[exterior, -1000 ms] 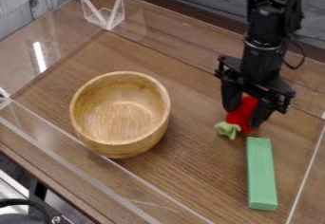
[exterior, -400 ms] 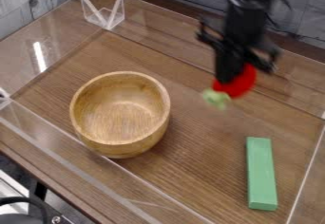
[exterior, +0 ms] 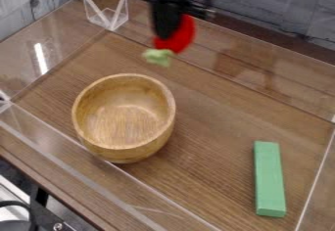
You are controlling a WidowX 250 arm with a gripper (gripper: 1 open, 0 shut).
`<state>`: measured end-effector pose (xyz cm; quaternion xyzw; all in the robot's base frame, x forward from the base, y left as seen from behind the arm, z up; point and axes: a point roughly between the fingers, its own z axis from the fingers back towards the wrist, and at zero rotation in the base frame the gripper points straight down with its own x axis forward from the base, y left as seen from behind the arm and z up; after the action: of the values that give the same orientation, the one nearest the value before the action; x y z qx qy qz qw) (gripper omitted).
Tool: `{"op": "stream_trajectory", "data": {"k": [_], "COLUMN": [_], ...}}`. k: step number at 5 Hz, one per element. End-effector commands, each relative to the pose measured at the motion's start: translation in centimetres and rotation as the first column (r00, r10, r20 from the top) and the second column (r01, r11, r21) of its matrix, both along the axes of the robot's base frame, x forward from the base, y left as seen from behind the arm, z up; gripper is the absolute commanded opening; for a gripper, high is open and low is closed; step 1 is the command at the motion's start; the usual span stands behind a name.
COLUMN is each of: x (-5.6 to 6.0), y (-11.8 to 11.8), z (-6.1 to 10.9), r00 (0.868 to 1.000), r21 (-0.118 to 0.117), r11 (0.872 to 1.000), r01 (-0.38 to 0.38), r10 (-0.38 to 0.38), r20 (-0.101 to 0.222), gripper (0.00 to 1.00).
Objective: Move the red fruit to the left side of the table
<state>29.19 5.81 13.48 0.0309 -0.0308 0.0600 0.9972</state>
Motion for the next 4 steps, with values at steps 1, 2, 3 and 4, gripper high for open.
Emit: {"op": "stream_trajectory", "data": {"k": [1,2,3,4], "x": [-0.5,-0.6,-0.3,0.0], "y": [4.1,8.1,11.0,13.2], "z": [1.9,1.7,0.6,-0.3], "r00": [0.998,0.997,0.996,0.996], "r21": [0.031,0.05,0.068,0.08], "r11": [0.999,0.996,0.994,0.993], "r01": [-0.029,-0.067,-0.081,-0.085], "r10": [0.027,0.065,0.08,0.083], "r20": [0.05,0.042,0.03,0.025], "gripper": [0.0,0.0,0.0,0.0]}}
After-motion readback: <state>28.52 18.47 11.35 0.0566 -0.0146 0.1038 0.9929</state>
